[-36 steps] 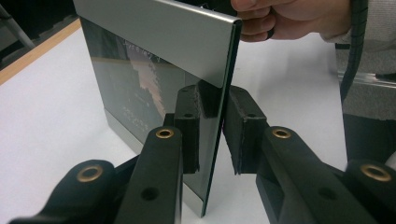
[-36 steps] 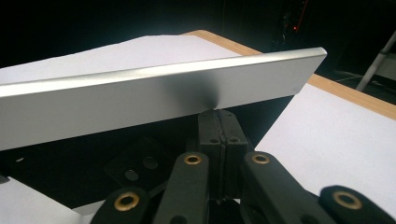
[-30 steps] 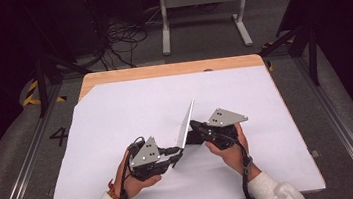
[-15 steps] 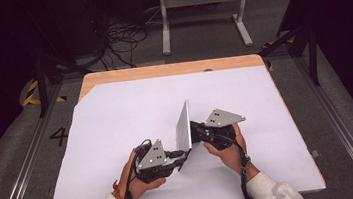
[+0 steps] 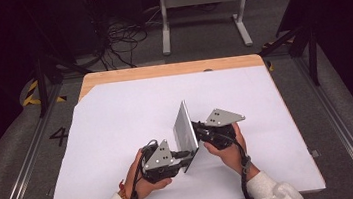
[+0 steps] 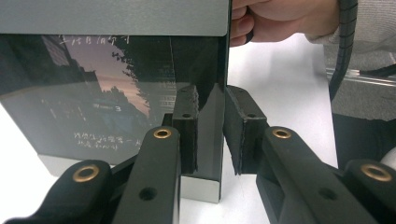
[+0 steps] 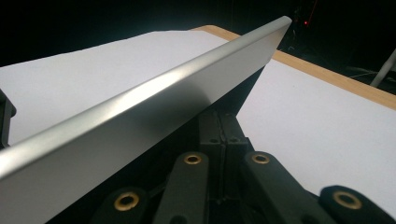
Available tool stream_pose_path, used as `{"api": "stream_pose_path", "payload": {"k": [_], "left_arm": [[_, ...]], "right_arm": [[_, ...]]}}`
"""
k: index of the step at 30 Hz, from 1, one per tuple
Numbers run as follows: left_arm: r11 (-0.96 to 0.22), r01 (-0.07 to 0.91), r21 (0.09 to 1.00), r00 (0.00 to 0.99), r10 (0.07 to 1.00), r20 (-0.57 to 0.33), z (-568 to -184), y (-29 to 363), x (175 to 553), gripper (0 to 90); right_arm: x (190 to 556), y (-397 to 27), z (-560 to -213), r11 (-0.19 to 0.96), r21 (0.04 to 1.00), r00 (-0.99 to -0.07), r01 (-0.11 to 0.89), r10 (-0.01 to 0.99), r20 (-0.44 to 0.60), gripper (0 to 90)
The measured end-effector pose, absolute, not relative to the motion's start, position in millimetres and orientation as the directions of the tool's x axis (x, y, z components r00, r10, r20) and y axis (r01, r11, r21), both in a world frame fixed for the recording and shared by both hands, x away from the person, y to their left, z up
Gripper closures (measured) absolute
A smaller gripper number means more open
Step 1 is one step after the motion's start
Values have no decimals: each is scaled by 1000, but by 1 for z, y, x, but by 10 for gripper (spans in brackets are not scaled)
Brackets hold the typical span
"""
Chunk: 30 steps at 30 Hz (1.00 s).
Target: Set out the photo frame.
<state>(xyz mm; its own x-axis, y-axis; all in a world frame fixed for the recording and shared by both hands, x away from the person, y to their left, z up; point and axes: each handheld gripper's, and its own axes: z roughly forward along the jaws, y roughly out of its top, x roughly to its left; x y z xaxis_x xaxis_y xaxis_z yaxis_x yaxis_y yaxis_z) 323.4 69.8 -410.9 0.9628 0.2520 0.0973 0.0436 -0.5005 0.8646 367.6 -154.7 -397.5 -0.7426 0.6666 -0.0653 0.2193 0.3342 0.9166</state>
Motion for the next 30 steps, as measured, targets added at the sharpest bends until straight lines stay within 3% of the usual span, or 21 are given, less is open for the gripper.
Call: {"api": "stream_pose_path", "payload": {"k": [18, 30], "left_arm": [[-524, 23, 851, 962, 243, 124, -410, 71, 323, 751], [-581, 38, 813, 944, 288, 161, -417, 104, 323, 736]], "right_arm": [[359, -169, -395, 351, 909, -734, 227, 675, -77, 842], [335, -191, -394, 365, 897, -727, 249, 683, -76, 784]]}}
